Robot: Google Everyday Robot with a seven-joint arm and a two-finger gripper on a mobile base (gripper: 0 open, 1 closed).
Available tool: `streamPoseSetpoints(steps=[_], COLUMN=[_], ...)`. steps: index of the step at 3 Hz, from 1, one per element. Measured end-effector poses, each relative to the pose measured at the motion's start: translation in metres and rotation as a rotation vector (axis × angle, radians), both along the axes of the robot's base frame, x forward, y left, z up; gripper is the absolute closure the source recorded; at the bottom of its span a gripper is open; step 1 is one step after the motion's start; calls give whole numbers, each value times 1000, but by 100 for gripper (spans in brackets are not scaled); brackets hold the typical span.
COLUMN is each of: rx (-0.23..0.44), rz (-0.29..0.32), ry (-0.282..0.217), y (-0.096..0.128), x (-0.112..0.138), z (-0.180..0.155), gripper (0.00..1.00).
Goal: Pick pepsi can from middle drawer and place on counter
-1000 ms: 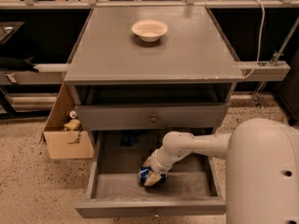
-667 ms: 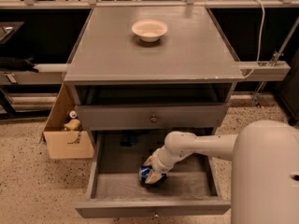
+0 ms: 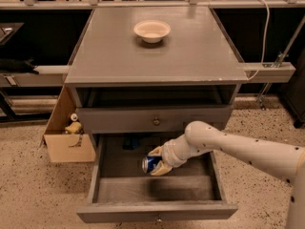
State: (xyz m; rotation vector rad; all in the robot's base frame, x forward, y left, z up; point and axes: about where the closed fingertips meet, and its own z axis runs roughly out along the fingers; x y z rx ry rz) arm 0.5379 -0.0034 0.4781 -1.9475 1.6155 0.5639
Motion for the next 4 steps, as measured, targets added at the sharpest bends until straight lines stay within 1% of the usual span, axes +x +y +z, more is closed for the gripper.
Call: streamPoseSetpoints(steps=[1,2,3,4], rx=[72,72,109,136], rz=[56,79,79,109], ry=[-37,-24,-34,-34], y=[-10,-10,-9,-5], x=[5,-1,3,1], z=[52,52,73,121], gripper=[100,100,100,100])
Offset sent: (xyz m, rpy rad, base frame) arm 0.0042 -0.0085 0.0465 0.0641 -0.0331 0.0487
